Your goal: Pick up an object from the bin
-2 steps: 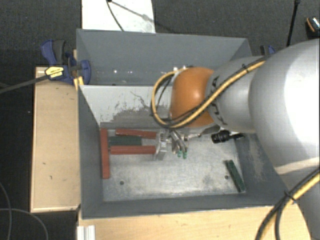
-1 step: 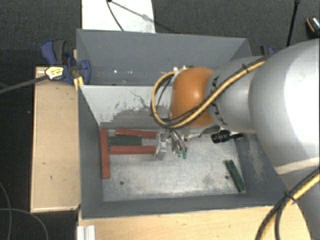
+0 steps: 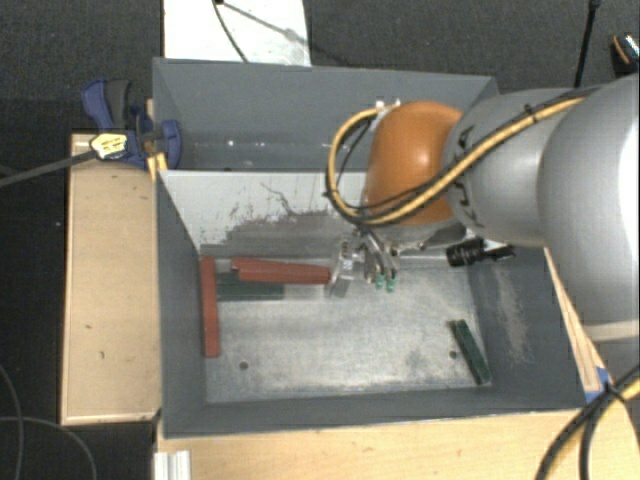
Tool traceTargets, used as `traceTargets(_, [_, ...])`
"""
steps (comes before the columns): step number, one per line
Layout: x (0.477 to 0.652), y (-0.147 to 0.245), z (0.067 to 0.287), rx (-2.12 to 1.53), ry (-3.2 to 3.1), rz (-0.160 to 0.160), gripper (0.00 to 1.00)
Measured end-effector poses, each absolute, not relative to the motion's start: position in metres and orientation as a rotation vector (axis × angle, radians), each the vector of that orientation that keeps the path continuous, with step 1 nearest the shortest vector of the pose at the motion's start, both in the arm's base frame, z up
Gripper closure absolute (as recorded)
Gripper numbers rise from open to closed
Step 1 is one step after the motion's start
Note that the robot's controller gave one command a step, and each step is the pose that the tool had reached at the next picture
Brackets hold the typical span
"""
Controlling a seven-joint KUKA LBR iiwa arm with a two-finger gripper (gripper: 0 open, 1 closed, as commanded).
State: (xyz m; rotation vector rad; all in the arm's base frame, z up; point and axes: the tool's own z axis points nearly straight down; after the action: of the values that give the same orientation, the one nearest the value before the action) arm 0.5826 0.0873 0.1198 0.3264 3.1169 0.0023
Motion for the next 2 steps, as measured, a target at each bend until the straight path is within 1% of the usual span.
traceTargets(1, [0.581,0.088,0.117,0.324,3.122,0.001,0.00])
traceTargets(2, [0.584,0.142,0.069,0.521,3.101,0.002,0.00])
